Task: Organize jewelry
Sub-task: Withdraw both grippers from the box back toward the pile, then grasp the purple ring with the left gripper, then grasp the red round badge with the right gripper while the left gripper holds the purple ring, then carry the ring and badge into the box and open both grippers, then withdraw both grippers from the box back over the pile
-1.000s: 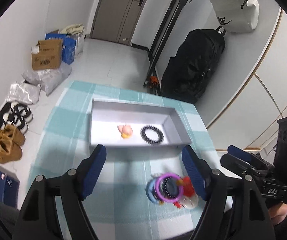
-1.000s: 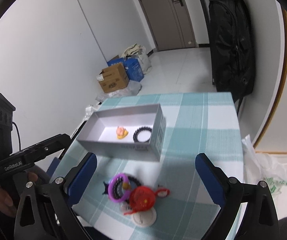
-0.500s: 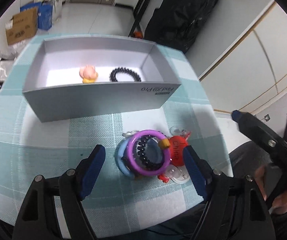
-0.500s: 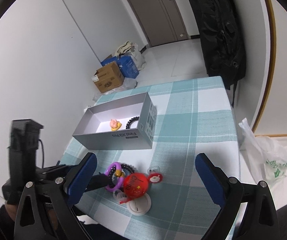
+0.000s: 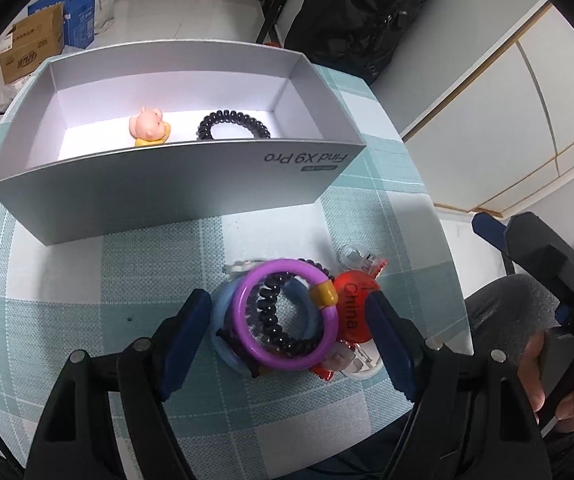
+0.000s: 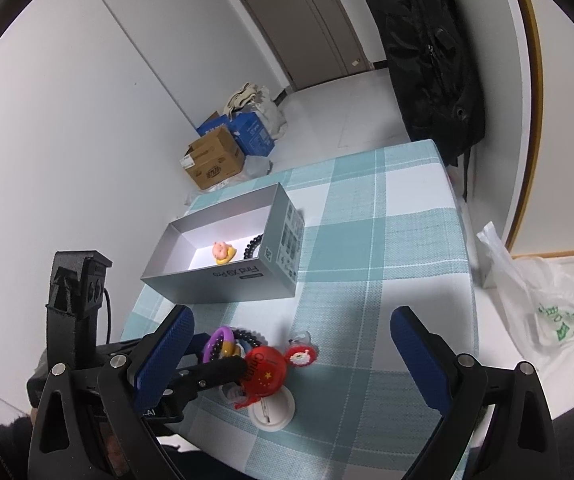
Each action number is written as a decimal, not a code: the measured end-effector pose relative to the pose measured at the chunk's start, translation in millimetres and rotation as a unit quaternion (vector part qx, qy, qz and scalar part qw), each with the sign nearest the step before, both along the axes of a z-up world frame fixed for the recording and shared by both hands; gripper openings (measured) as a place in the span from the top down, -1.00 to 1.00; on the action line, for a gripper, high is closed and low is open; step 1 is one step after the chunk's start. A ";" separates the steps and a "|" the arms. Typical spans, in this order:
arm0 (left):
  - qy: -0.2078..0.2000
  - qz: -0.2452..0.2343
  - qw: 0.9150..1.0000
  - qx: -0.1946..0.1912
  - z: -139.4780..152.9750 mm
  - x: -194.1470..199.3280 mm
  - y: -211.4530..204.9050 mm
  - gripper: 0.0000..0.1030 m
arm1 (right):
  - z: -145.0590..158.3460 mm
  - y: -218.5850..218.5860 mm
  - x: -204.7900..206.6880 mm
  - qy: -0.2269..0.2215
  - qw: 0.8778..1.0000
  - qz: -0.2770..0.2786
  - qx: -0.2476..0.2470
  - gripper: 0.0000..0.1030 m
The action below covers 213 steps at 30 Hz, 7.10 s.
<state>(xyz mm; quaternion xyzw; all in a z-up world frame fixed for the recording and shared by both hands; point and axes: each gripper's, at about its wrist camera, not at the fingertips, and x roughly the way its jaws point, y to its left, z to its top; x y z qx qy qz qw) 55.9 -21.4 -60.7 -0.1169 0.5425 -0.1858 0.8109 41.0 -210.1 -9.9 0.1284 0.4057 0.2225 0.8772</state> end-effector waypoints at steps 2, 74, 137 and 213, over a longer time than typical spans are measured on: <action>-0.006 0.001 1.000 0.012 -0.3 -0.7 -0.6 -0.21 | 0.2 0.6 -0.1 -0.001 1.000 0.000 -0.001 -0.93; -0.112 0.083 0.988 -0.069 58.9 -6.1 59.1 0.20 | -31.1 43.2 -3.6 0.054 0.994 0.067 -0.063 -0.83; -0.106 0.099 0.986 -0.082 59.8 44.2 78.7 0.20 | 32.3 70.0 73.3 -0.002 0.990 0.101 0.096 0.89; -0.068 0.075 0.995 -0.002 37.6 -26.3 46.7 -0.44 | -36.9 45.1 -34.6 0.057 0.978 0.101 -0.176 -0.54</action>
